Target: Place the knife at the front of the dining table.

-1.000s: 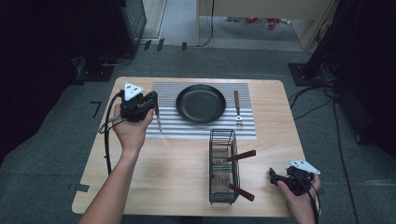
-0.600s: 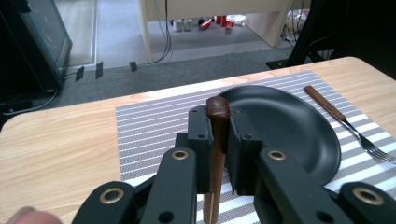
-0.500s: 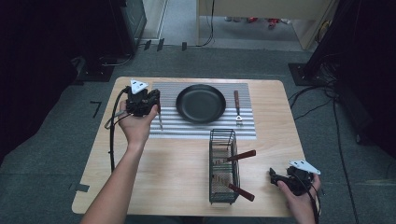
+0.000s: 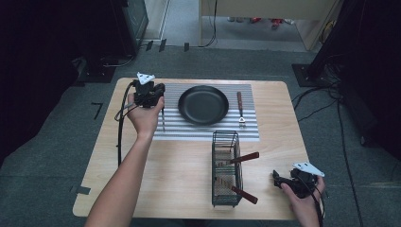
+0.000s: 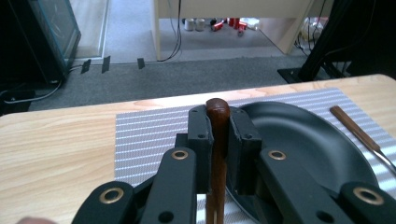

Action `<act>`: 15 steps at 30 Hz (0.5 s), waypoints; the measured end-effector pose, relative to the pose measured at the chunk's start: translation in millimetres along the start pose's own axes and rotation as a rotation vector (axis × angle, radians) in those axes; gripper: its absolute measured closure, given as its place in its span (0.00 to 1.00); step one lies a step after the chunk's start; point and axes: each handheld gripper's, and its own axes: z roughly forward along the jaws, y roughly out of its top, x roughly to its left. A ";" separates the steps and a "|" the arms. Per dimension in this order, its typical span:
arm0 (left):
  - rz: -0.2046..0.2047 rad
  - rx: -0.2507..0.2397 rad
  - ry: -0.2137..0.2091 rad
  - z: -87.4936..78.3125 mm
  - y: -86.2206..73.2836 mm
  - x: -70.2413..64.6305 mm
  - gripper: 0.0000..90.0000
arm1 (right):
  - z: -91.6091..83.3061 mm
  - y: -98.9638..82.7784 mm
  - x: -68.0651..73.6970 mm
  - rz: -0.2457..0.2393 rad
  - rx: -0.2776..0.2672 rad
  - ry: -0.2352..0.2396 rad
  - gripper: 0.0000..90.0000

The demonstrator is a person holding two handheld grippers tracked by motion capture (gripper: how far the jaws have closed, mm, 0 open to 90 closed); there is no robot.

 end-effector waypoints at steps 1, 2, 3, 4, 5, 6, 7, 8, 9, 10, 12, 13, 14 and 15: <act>0.000 0.000 0.000 0.0 0.0 0.0 0.92 | 0.0 0.0 0.1 0.001 0.001 0.000 0.03; -0.008 -0.002 0.002 3.4 -0.2 1.0 0.92 | 0.0 0.0 0.1 0.001 0.001 0.000 0.03; -0.014 -0.005 0.001 6.9 -0.3 2.1 0.92 | -0.1 0.0 0.1 0.001 0.000 0.000 0.03; -0.021 -0.009 0.003 10.6 -0.4 2.8 0.92 | -0.1 0.0 0.1 0.001 0.000 0.000 0.03; -0.024 -0.008 0.003 14.4 -0.5 3.9 0.92 | -0.1 0.0 0.0 0.003 0.001 0.000 0.03; -0.037 -0.008 0.005 22.9 -0.9 5.8 0.92 | -0.1 0.0 -0.1 0.002 0.000 0.000 0.03; -0.037 -0.008 0.005 22.9 -0.9 5.8 0.92 | -0.1 0.0 0.0 0.003 0.001 0.000 0.03; -0.045 -0.005 0.006 27.4 -1.0 7.1 0.92 | -0.1 0.0 0.0 0.003 0.000 0.000 0.03; -0.054 -0.005 0.009 32.1 -1.2 8.1 0.92 | -0.1 0.0 0.0 0.003 0.000 0.000 0.03; -0.060 0.001 0.012 37.6 -1.1 9.5 0.92 | -0.1 0.0 -0.1 0.002 0.000 0.000 0.03; -0.069 0.014 0.027 45.4 -0.8 10.6 0.92 | -0.1 0.0 -0.1 0.001 0.000 0.000 0.03; -0.075 0.016 0.032 48.2 -0.9 10.8 0.92 | -0.1 0.0 0.0 0.002 0.001 0.000 0.03; -0.083 0.019 0.031 52.0 -1.3 11.3 0.92 | -0.1 0.0 0.0 0.002 0.001 0.000 0.03; -0.091 0.024 0.045 59.2 -2.3 11.6 0.92 | 0.1 0.1 -0.2 0.000 0.000 0.001 0.03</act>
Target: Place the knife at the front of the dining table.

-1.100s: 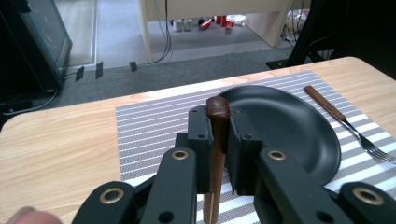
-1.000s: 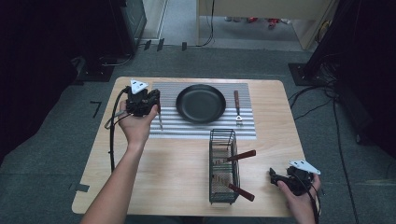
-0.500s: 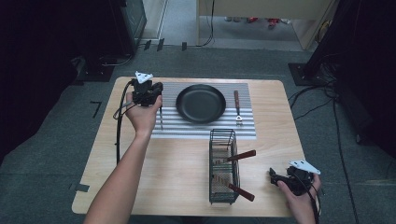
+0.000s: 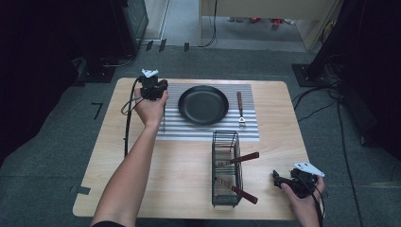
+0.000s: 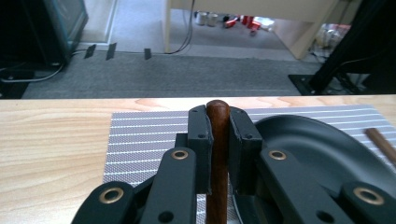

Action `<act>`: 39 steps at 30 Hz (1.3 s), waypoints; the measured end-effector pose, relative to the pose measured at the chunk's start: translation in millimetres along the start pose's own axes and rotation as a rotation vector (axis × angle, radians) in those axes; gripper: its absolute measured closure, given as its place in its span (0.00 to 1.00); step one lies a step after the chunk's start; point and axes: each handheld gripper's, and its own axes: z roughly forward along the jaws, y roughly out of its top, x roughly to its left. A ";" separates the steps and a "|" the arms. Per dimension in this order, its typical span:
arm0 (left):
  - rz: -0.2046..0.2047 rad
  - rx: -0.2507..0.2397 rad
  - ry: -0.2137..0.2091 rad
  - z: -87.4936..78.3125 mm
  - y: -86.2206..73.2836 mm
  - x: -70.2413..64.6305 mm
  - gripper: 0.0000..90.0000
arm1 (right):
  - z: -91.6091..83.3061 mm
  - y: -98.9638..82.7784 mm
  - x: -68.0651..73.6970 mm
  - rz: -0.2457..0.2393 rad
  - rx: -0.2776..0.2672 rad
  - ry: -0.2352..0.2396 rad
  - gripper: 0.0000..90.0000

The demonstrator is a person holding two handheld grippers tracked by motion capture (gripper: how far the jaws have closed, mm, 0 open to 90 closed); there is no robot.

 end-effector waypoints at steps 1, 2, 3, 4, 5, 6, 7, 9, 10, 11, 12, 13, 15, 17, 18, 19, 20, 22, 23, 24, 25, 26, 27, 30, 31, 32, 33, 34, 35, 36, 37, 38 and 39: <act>0.000 0.000 0.000 0.0 0.0 0.0 0.91 | 0.0 0.0 0.0 0.000 0.000 0.000 0.03; -0.005 0.004 0.004 3.5 -0.2 0.1 0.91 | -0.1 0.0 0.0 0.003 0.001 -0.001 0.03; -0.008 0.009 0.009 6.8 -0.4 0.2 0.91 | 0.0 0.1 -0.2 0.004 0.001 -0.002 0.03; -0.010 0.014 0.017 10.0 -0.6 0.4 0.91 | 0.0 0.1 -0.2 0.004 0.001 -0.002 0.03; -0.018 0.019 0.021 14.2 -1.1 1.1 0.91 | 0.1 0.2 -0.4 0.007 0.000 -0.004 0.03; -0.032 0.021 0.024 20.8 -2.6 1.8 0.91 | 0.1 0.2 -0.4 0.008 0.000 -0.005 0.03; -0.032 0.021 0.024 20.8 -2.6 1.8 0.91 | 0.1 0.2 -0.4 0.008 0.000 -0.005 0.03; -0.039 0.020 0.026 29.4 -5.8 2.5 0.91 | 0.0 0.1 -0.6 0.011 0.000 -0.005 0.03; -0.039 0.021 0.031 35.9 -8.5 3.3 0.91 | 0.0 0.1 -0.6 0.011 0.000 -0.006 0.03; -0.039 0.021 0.031 35.9 -8.5 3.3 0.91 | 0.0 0.1 -0.6 0.012 0.000 -0.006 0.03; -0.045 0.023 0.032 39.6 -9.7 3.9 0.91 | 0.0 0.2 -0.5 0.012 0.000 -0.006 0.03; -0.050 0.029 0.034 43.2 -10.7 4.8 0.91 | 0.0 0.2 -0.5 0.012 0.000 -0.006 0.03; -0.069 0.053 0.042 53.4 -12.9 8.6 0.91 | 0.1 0.2 -0.4 0.011 0.001 -0.007 0.03; -0.084 0.068 0.045 59.5 -14.6 11.4 0.91 | 0.1 0.2 -0.4 0.011 0.001 -0.007 0.03; -0.084 0.068 0.045 59.5 -14.6 11.4 0.91 | 0.1 0.2 -0.4 0.011 0.001 -0.007 0.03; -0.094 0.078 0.048 64.6 -16.2 13.6 0.91 | 0.1 0.2 -0.4 0.011 0.001 -0.007 0.03; -0.094 0.078 0.048 64.6 -16.2 13.6 0.91 | 0.1 0.2 -0.4 0.011 0.001 -0.007 0.03; -0.102 0.089 0.047 69.2 -17.8 14.8 0.91 | 0.1 0.2 -0.4 0.011 0.001 -0.007 0.03; -0.110 0.091 0.044 71.3 -18.7 15.4 0.91 | 0.1 0.2 -0.4 0.011 0.001 -0.007 0.03; -0.117 0.095 0.043 73.6 -20.1 15.9 0.91 | 0.1 0.2 -0.4 0.011 0.001 -0.007 0.03; -0.119 0.098 0.043 74.9 -20.8 16.4 0.91 | 0.1 0.2 -0.4 0.011 0.001 -0.007 0.03; -0.124 0.099 0.043 76.9 -22.0 16.7 0.91 | 0.1 0.2 -0.4 0.011 0.001 -0.007 0.03; -0.128 0.106 0.044 80.3 -23.9 18.2 0.91 | 0.1 0.2 -0.4 0.011 0.001 -0.007 0.03; -0.145 0.117 0.037 83.6 -25.8 20.6 0.91 | 0.1 0.2 -0.4 0.011 0.001 -0.007 0.03; -0.185 0.118 0.020 86.8 -27.2 24.0 0.91 | 0.1 0.2 -0.4 0.011 0.001 -0.007 0.03; -0.185 0.118 0.020 86.8 -27.2 24.0 0.91 | 0.1 0.2 -0.4 0.011 0.001 -0.007 0.03; -0.201 0.122 0.016 89.0 -28.4 25.2 0.91 | 0.1 0.2 -0.4 0.011 0.001 -0.007 0.03; -0.204 0.128 0.016 90.6 -29.3 26.0 0.91 | 0.1 0.2 -0.4 0.011 0.001 -0.007 0.03; -0.207 0.129 0.018 91.7 -30.1 26.5 0.91 | 0.1 0.2 -0.4 0.011 0.001 -0.007 0.03; -0.217 0.132 0.015 93.5 -31.6 27.2 0.91 | 0.1 0.2 -0.4 0.011 0.001 -0.008 0.03; -0.224 0.133 0.010 94.9 -32.6 28.1 0.91 | 0.1 0.2 -0.3 0.011 0.001 -0.008 0.03; -0.227 0.137 0.011 95.7 -33.3 29.1 0.91 | 0.1 0.2 -0.3 0.011 0.001 -0.008 0.03; -0.233 0.140 0.012 97.0 -34.3 30.3 0.91 | 0.1 0.2 -0.4 0.011 0.001 -0.008 0.04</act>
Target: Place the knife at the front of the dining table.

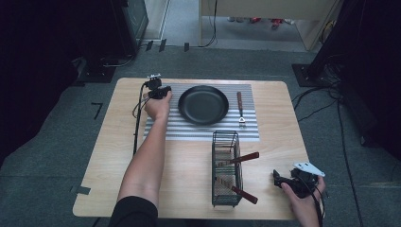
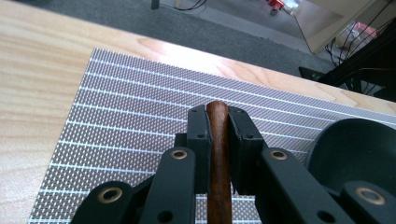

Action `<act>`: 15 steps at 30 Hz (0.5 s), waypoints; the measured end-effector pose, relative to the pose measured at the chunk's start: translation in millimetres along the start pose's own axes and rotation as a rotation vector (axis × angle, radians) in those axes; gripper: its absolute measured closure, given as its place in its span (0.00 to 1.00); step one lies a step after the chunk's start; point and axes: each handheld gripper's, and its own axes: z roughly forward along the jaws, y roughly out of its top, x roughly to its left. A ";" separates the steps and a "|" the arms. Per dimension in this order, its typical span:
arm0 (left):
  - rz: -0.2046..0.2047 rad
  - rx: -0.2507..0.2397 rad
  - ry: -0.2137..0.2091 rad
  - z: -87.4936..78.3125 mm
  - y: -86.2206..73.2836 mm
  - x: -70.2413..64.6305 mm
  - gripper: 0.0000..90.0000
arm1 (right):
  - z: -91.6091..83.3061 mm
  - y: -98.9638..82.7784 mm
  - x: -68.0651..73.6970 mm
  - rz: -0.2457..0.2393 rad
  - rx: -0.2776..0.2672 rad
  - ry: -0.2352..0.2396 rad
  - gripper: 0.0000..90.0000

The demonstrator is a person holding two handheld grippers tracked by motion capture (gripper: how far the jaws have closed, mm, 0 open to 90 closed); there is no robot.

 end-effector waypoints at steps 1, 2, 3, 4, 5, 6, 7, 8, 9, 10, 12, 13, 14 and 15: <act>-0.011 0.005 -0.004 1.3 -0.4 1.7 0.91 | 0.0 0.0 0.0 0.000 0.000 0.000 0.04; -0.022 0.009 -0.005 2.8 -1.0 3.4 0.91 | 0.0 0.0 0.0 0.000 0.000 0.000 0.04; -0.029 0.015 0.003 4.4 -1.7 5.2 0.91 | 0.0 0.0 -0.1 0.000 0.000 0.000 0.04; -0.039 0.022 0.002 6.6 -2.7 7.1 0.91 | 0.0 0.0 -0.1 0.000 0.000 0.000 0.04; -0.039 0.022 0.002 6.6 -2.7 7.1 0.91 | 0.0 0.0 0.0 0.000 0.000 -0.001 0.04; -0.040 0.027 0.008 7.7 -3.2 7.6 0.91 | 0.0 0.0 0.0 0.000 0.000 -0.001 0.04; -0.048 0.032 0.005 8.7 -3.5 8.7 0.91 | 0.0 0.0 0.0 0.000 0.000 -0.002 0.04; -0.055 0.039 0.003 9.4 -3.6 9.8 0.91 | 0.0 0.0 -0.5 0.003 -0.001 -0.004 0.04; -0.062 0.042 0.004 10.0 -3.7 10.4 0.91 | 0.0 0.0 -0.5 0.003 -0.001 -0.004 0.04; -0.063 0.046 0.003 10.5 -3.8 10.9 0.90 | 0.0 0.0 -0.4 0.005 -0.001 -0.006 0.04; -0.066 0.053 0.000 11.6 -4.0 12.1 0.90 | 0.0 0.0 -0.4 0.005 -0.001 -0.006 0.04; -0.069 0.056 -0.003 12.3 -4.3 12.6 0.90 | 0.0 0.0 -0.4 0.005 -0.001 -0.006 0.04; -0.066 0.062 -0.004 13.1 -4.8 13.3 0.87 | -0.1 0.0 -0.4 0.005 -0.001 -0.006 0.04; -0.061 0.059 -0.010 14.7 -6.2 14.1 0.87 | -0.1 0.0 -0.4 0.005 -0.001 -0.006 0.04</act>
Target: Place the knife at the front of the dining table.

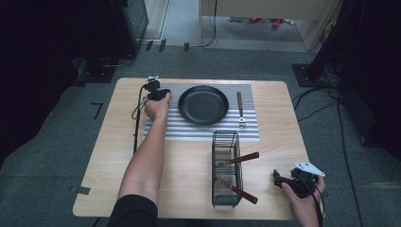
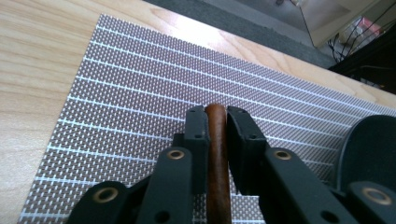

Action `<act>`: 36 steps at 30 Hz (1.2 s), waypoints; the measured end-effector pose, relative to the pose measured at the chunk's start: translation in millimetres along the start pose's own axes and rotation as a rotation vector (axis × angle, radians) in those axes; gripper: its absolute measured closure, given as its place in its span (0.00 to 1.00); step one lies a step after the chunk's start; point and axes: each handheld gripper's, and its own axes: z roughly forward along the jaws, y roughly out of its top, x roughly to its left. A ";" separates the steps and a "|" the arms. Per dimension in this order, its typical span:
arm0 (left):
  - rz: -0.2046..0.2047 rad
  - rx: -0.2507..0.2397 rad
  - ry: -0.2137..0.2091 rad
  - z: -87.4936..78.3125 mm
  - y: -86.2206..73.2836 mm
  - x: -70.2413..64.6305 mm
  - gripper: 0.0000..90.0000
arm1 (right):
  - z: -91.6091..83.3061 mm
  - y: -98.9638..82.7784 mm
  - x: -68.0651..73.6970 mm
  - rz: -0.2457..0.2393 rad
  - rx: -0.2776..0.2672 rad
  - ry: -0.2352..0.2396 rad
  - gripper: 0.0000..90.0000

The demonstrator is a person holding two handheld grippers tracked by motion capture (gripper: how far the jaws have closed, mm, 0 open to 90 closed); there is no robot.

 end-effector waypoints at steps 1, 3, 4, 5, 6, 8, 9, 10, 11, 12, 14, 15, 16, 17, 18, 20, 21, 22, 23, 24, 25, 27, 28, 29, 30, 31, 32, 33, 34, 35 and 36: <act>0.004 -0.006 -0.023 1.7 -1.6 1.0 0.85 | 0.1 0.0 0.0 -0.001 -0.001 0.000 0.04; 0.004 -0.020 -0.049 2.9 -3.0 0.6 0.79 | 0.0 0.0 0.0 0.001 0.000 -0.001 0.04; 0.009 -0.024 -0.053 3.0 -2.9 -0.2 0.75 | 0.0 0.0 0.0 0.000 0.000 -0.001 0.04; 0.020 -0.030 -0.053 2.8 -2.8 -0.8 0.69 | 0.1 0.0 0.0 0.000 -0.001 -0.001 0.04; 0.035 -0.036 -0.042 2.3 -2.3 -1.5 0.64 | 0.0 0.0 0.0 0.001 0.000 -0.001 0.04; 0.068 -0.062 -0.021 -2.4 1.1 -0.4 0.56 | 0.0 0.0 0.0 0.001 -0.001 -0.001 0.04; 0.075 -0.074 -0.019 -6.2 4.0 1.3 0.55 | -0.2 -0.1 -0.1 0.002 -0.001 -0.001 0.04; 0.081 -0.080 -0.018 -10.3 6.7 3.0 0.55 | -0.2 -0.1 -0.1 0.002 -0.001 -0.001 0.04; 0.093 -0.079 -0.012 -14.3 8.5 4.1 0.55 | -0.4 -0.3 -0.2 0.002 -0.002 -0.001 0.04; 0.105 -0.078 -0.004 -17.8 9.4 4.5 0.56 | -0.6 -0.5 -0.2 0.002 -0.002 0.000 0.04; 0.116 -0.059 0.010 -23.9 8.9 5.4 0.62 | -0.5 -0.4 -0.2 0.000 -0.001 0.000 0.04; 0.107 -0.048 0.006 -26.8 8.5 6.1 0.62 | -0.5 -0.4 -0.2 0.000 -0.001 0.000 0.04; 0.091 -0.037 -0.007 -30.2 7.5 6.7 0.64 | -0.5 -0.4 -0.1 0.000 -0.001 0.000 0.04; 0.079 -0.031 -0.023 -31.8 6.7 6.4 0.68 | -0.5 -0.4 0.0 0.000 -0.001 0.000 0.04; 0.077 -0.016 -0.044 -33.7 5.4 5.9 0.71 | -0.5 -0.4 0.0 -0.001 -0.001 0.000 0.04; 0.119 0.029 -0.049 -35.6 1.7 2.3 0.74 | -0.5 -0.5 -0.1 0.000 -0.001 0.000 0.04; 0.145 0.050 -0.049 -36.8 -0.6 0.0 0.75 | -0.5 -0.5 -0.1 0.000 -0.001 0.000 0.04; 0.164 0.061 -0.051 -37.8 -2.1 -1.1 0.77 | -0.5 -0.5 -0.1 0.000 -0.001 0.000 0.04; 0.192 0.073 -0.050 -39.4 -4.0 -2.9 0.77 | -0.5 -0.5 0.0 0.000 -0.001 0.000 0.04; 0.212 0.080 -0.050 -41.2 -5.7 -4.5 0.77 | -0.5 -0.5 0.0 0.000 -0.001 0.000 0.04; 0.224 0.084 -0.050 -42.9 -7.6 -6.2 0.77 | -0.5 -0.5 -0.1 -0.001 -0.001 0.000 0.04; 0.258 0.089 -0.035 -46.5 -12.6 -9.3 0.77 | -0.5 -0.4 -0.1 -0.001 -0.001 0.000 0.04; 0.262 0.089 -0.024 -47.6 -15.8 -10.5 0.76 | -0.5 -0.4 -0.1 -0.001 -0.001 0.000 0.04; 0.265 0.094 -0.016 -47.8 -18.5 -11.3 0.76 | -0.5 -0.4 0.1 -0.002 0.000 0.002 0.04; 0.267 0.109 -0.007 -47.1 -20.2 -11.6 0.76 | -0.5 -0.4 0.1 -0.002 0.000 0.002 0.04; 0.262 0.134 0.001 -46.1 -20.9 -11.1 0.78 | -0.5 -0.4 0.2 -0.003 0.000 0.001 0.04; 0.260 0.142 0.007 -45.2 -21.5 -11.0 0.79 | -0.5 -0.4 0.2 -0.003 0.000 0.001 0.04; 0.261 0.153 0.019 -44.3 -22.2 -11.0 0.80 | -0.4 -0.4 0.2 -0.003 0.000 0.001 0.04; 0.264 0.164 0.029 -43.3 -22.9 -11.0 0.83 | -0.4 -0.4 0.1 -0.005 -0.001 0.002 0.04; 0.264 0.174 0.030 -42.2 -23.8 -11.3 0.83 | -0.4 -0.4 0.1 -0.005 -0.001 0.002 0.04; 0.258 0.169 0.035 -40.4 -25.6 -12.6 0.85 | -0.4 -0.4 0.1 -0.005 -0.001 0.002 0.04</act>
